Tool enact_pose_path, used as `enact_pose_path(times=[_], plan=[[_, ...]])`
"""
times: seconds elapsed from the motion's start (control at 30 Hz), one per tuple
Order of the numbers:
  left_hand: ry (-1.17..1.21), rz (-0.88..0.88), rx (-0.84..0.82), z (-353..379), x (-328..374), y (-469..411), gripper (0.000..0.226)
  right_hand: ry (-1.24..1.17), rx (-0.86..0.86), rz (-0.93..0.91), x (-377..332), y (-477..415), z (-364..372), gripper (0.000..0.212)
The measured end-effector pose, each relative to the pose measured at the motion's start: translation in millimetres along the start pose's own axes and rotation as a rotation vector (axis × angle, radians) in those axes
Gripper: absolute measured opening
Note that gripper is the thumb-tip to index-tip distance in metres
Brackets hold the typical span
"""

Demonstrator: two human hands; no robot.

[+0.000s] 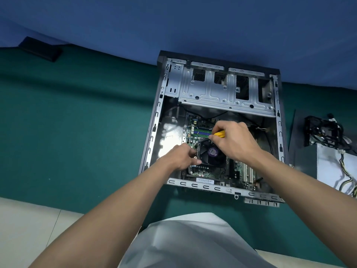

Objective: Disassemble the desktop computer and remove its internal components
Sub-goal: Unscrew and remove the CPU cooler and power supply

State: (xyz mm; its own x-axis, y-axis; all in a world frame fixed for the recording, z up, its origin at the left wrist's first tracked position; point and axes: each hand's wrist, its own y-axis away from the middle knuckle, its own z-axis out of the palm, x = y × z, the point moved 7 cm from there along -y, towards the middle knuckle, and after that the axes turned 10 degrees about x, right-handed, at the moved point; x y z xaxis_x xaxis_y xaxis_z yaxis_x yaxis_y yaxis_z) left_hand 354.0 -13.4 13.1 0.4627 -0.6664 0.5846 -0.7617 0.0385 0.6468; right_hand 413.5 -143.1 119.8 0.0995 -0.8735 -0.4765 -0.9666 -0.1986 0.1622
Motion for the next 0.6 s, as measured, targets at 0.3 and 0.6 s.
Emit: enact_pose_path(times=[0.3,0.6], plan=[[-0.031,0.006,0.009,2.5,0.3,-1.1,0.048,0.092,-0.032,-0.031,-4.5,-5.1,9.0,0.014],[-0.034,0.000,0.018,2.0,-0.6,-3.1,0.052,0.158,-0.055,-0.042,-10.3,-7.5,9.4,0.010]])
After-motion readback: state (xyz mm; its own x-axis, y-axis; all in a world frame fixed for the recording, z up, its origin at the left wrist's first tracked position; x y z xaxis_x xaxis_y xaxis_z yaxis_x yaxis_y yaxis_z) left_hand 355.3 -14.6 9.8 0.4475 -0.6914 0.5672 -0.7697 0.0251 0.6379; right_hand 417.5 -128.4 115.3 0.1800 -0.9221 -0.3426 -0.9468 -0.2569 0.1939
